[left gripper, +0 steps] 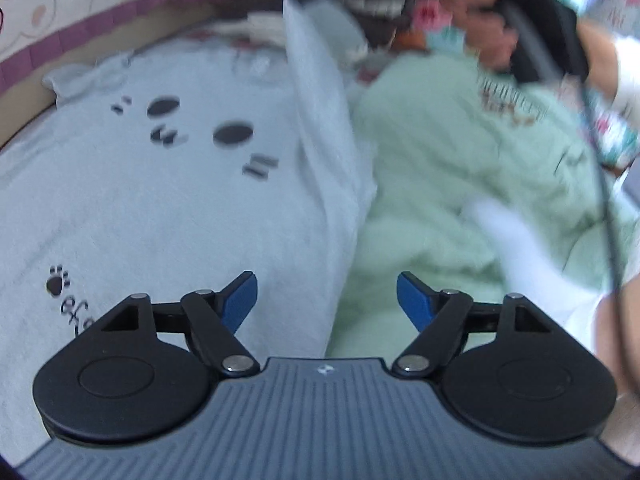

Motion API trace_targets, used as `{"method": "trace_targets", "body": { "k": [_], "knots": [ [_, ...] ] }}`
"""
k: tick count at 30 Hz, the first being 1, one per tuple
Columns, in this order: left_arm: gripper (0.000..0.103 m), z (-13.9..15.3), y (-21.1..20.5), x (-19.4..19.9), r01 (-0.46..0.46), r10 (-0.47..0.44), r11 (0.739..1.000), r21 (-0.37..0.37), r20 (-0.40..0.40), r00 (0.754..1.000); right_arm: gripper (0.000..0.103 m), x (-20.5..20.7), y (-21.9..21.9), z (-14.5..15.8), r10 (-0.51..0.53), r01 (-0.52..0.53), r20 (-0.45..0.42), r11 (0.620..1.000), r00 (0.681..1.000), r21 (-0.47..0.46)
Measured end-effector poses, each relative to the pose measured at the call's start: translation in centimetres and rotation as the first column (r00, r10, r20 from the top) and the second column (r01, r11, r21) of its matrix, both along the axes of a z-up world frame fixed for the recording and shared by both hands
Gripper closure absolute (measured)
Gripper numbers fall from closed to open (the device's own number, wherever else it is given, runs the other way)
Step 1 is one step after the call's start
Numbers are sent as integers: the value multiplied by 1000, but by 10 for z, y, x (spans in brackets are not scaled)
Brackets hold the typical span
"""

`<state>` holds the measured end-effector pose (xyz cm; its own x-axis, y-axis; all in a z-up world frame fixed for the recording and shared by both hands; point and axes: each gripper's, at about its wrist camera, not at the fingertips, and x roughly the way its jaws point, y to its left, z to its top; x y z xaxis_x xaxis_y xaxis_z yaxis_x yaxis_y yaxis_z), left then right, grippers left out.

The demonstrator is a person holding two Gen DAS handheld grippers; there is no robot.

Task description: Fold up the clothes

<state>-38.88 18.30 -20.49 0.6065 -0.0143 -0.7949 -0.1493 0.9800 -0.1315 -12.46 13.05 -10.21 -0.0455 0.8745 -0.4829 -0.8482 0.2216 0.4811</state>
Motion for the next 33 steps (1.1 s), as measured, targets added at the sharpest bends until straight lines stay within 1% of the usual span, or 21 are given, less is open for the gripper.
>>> {"method": "trace_targets", "body": {
  "k": [3,5,6,7,9,11,12,13,14,15,16,18,21,23,25,27,29,30,31,32,33],
  "knots": [
    [24,-10,5,-3,-61,62,998,24,-60,996,98,3,-7,3,-18,18,4,1000,1000,14],
    [28,-11,16,-9,-123,124,992,12,-69,990,98,5,-11,6,-30,30,8,999,1000,23],
    [39,-9,20,-12,-149,149,989,10,-64,987,98,7,-13,7,-36,35,10,999,999,27],
    [62,-6,25,-17,-173,173,985,11,-57,983,98,8,-14,8,-42,41,12,999,999,33],
    [89,3,36,-22,-217,219,975,41,-33,975,98,10,-17,11,-54,53,18,998,998,45],
    [92,13,48,-24,-271,273,957,101,1,962,98,14,-16,15,-65,63,36,996,997,57],
    [92,20,57,-23,-312,312,936,162,25,950,98,16,-13,18,-66,63,47,996,997,60],
    [89,26,66,-21,-364,359,903,228,61,931,98,20,-8,19,-67,63,63,996,996,61],
    [87,31,75,-19,-427,413,857,289,112,904,98,25,1,18,-76,71,75,995,994,63],
    [79,34,86,-17,-486,457,810,328,164,874,98,30,10,17,-85,80,87,995,993,65],
    [67,35,96,-18,-522,488,785,334,187,852,98,35,19,16,-95,88,99,994,991,67],
    [63,35,117,-23,-570,539,761,309,188,821,98,49,38,8,-120,113,124,992,985,61],
    [52,33,134,-59,-629,607,760,163,167,777,98,58,77,-10,-153,155,170,988,973,3],
    [50,29,138,-92,-638,627,764,97,121,770,98,60,97,-24,-157,169,186,984,970,-48],
    [45,24,136,-116,-643,638,756,118,86,765,98,58,111,-37,-148,172,212,980,966,-100],
    [39,19,134,-136,-670,671,726,153,55,740,98,56,121,-49,-136,171,232,975,963,-139],
    [38,13,132,-156,-700,709,689,186,25,705,98,55,127,-58,-127,170,241,971,962,-169],
    [38,11,133,-164,-723,732,668,176,16,681,96,55,131,-62,-123,171,245,968,962,-185],
    [38,8,136,-172,-753,759,644,133,12,651,93,52,132,-64,-124,180,262,963,957,-199],
    [38,8,137,-179,-771,773,630,92,19,634,82,47,131,-64,-121,190,296,957,947,-218],
    [38,9,136,-183,-778,778,625,60,33,627,71,42,130,-65,-117,202,330,950,937,-237]
  ]
}}
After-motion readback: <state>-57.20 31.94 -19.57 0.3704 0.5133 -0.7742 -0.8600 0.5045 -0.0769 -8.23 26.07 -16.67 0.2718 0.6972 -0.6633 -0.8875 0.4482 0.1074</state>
